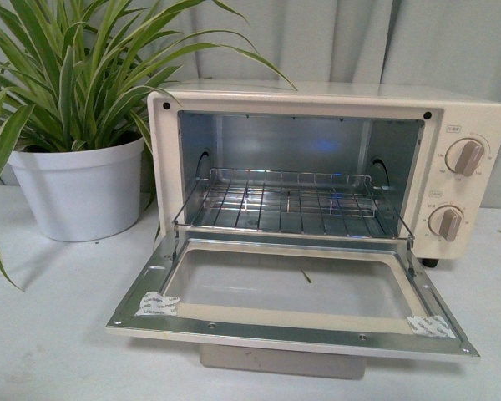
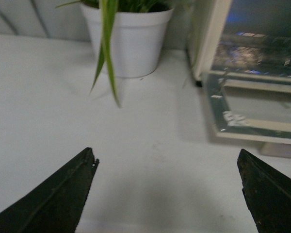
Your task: Open oven
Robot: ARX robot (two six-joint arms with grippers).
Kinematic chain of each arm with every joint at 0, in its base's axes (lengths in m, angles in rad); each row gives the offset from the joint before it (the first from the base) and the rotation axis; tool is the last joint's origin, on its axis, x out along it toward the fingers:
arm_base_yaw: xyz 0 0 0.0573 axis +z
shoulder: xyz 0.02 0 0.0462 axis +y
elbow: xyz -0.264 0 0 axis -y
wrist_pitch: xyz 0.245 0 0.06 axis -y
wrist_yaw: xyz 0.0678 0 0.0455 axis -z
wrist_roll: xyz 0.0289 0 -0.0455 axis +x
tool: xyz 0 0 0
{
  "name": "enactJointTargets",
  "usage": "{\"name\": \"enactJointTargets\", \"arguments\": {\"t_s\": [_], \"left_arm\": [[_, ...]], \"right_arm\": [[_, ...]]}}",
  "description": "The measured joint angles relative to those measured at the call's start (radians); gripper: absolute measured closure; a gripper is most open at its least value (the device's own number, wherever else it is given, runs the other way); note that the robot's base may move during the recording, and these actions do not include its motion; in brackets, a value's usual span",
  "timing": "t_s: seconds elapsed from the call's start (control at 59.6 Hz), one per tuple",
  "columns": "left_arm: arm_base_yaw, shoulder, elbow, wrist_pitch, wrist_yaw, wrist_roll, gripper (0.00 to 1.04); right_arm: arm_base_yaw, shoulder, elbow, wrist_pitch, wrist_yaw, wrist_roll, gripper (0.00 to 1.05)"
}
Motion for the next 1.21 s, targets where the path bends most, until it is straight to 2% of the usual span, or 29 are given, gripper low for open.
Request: {"name": "enactJointTargets", "arguments": {"t_s": [0.05,0.101,0.336,0.386,0.419,0.52,0.587,0.973,1.023,1.091,1.141,1.208], "left_arm": [[0.05,-0.088,-0.044,0.036,0.091,0.035,0.28],[0.117,-0.144,-0.056,0.021,0.154,0.053,0.42],[0.277,-0.199,-0.056,-0.029,0.306,0.067,0.87],[0.3,-0.204,-0.056,-0.035,0.329,0.069,0.96],[0.317,-0.207,-0.056,-0.038,0.344,0.069,1.01],[0.433,-0.22,-0.056,-0.053,0.485,0.074,1.01],[0.478,-0.222,-0.056,-0.054,0.492,0.074,1.01],[0.484,-0.222,-0.056,-0.054,0.504,0.074,1.0],[0.484,-0.222,-0.056,-0.054,0.504,0.074,0.86],[0.484,-0.222,-0.056,-0.054,0.504,0.074,0.75],[0.484,-0.222,-0.056,-0.054,0.504,0.074,0.61],[0.484,-0.222,-0.056,-0.054,0.504,0.074,0.48]], "right_arm": [[0.074,-0.043,-0.008,0.026,0.164,-0.018,0.38],[0.088,-0.046,-0.008,0.029,0.223,-0.027,0.5],[0.091,-0.047,-0.008,0.028,0.229,-0.036,0.97],[0.091,-0.047,-0.008,0.028,0.229,-0.038,1.04],[0.091,-0.047,-0.008,0.028,0.229,-0.038,1.03],[0.091,-0.047,-0.008,0.028,0.228,-0.039,1.04],[0.092,-0.047,-0.008,0.028,0.229,-0.039,1.04],[0.092,-0.047,-0.008,0.028,0.229,-0.041,1.03],[0.092,-0.047,-0.008,0.028,0.229,-0.041,0.89],[0.092,-0.047,-0.008,0.028,0.229,-0.041,0.77],[0.092,-0.047,-0.008,0.028,0.229,-0.041,0.63],[0.092,-0.047,-0.008,0.028,0.229,-0.041,0.5]]}}
